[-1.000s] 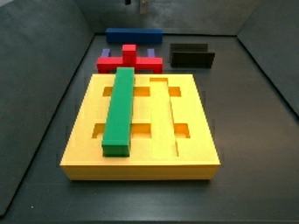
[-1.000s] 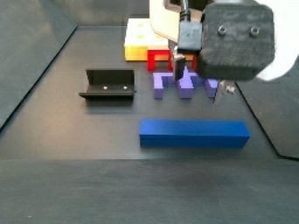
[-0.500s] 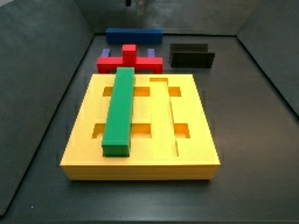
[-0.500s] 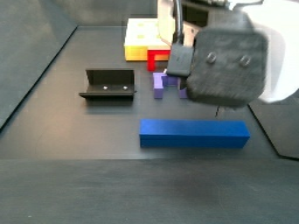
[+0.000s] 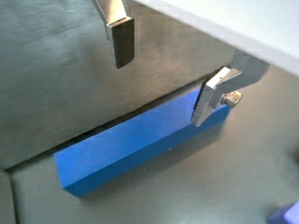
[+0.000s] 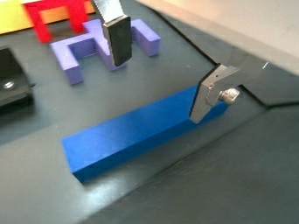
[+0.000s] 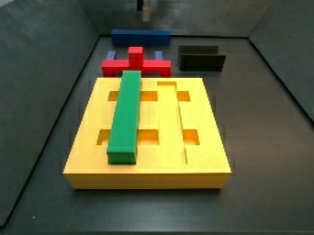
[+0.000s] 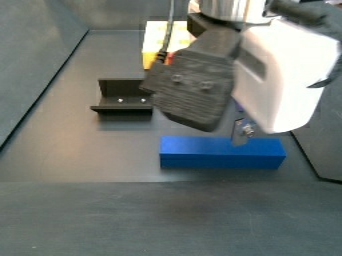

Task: Pick up the blue object. Move up. Move to above the board. Insert the blue object.
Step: Pick up the blue object.

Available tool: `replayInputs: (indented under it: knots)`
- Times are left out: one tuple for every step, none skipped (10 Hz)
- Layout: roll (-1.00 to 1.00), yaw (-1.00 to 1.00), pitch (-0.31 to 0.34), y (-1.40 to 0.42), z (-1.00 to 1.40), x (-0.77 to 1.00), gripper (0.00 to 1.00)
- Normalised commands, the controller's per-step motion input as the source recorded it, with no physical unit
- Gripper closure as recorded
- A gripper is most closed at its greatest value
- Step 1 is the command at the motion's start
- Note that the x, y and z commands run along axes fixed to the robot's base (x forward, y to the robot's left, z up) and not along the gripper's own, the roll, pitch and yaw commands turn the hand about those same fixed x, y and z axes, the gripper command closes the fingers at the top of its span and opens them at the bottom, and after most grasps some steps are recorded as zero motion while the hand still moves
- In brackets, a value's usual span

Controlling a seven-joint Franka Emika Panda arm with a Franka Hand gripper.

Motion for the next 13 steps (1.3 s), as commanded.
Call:
replayInputs:
  knots:
    - [-0.24, -0.54, -0.109, 0.01, -0.36, -0.12, 0.0]
    - [-0.27, -0.52, -0.113, 0.1, -0.35, -0.12, 0.0]
    - [-0.3, -0.5, -0.151, 0.11, -0.31, -0.08, 0.0]
    - [-0.28, -0.46, -0.13, 0.11, -0.24, -0.02, 0.0]
    - [-0.23, -0.34, -0.096, 0.02, -0.16, 0.0, 0.0]
    - [-0.21, -0.25, -0.139, 0.0, -0.23, -0.05, 0.0]
    - [-0.16, -0.27, -0.147, 0.0, -0.27, -0.03, 0.0]
    - [0.0, -0.27, -0.119, 0.0, -0.43, 0.0, 0.0]
    - [0.01, -0.22, -0.123, 0.0, -0.43, 0.0, 0.0]
    - [0.03, -0.19, -0.106, 0.0, -0.36, 0.0, 0.0]
    - [0.06, -0.12, -0.01, 0.0, -0.35, 0.0, 0.0]
    - [0.06, -0.11, -0.013, 0.0, -0.35, 0.0, 0.0]
    - [0.0, -0.11, -0.036, 0.0, -0.29, 0.0, 0.0]
